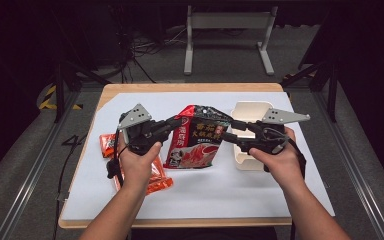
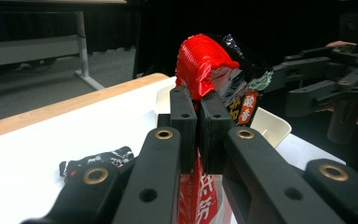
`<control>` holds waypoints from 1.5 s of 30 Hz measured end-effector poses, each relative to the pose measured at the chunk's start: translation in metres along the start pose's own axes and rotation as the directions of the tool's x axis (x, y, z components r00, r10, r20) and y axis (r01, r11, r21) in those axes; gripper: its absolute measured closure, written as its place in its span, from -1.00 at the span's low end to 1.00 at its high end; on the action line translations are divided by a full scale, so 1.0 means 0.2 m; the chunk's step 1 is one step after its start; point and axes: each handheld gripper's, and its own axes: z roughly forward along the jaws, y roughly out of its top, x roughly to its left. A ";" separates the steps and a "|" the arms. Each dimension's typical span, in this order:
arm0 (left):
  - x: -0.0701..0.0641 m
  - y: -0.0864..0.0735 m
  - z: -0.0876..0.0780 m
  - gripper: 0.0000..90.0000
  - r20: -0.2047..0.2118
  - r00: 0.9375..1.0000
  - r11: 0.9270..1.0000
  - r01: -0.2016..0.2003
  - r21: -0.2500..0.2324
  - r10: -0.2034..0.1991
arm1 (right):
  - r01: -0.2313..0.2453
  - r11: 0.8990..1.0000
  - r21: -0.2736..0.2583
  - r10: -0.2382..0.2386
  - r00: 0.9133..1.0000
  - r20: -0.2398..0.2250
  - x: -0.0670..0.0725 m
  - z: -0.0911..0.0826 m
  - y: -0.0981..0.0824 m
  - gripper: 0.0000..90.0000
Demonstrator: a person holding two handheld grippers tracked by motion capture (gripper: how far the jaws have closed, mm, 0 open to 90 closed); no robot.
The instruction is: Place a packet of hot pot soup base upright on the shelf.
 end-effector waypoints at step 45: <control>-0.01 -0.01 -0.01 0.88 0.014 1.000 1.000 -0.004 -0.004 0.004 | 0.139 0.977 0.160 -0.126 0.988 -0.091 -0.02 0.16 0.13 0.65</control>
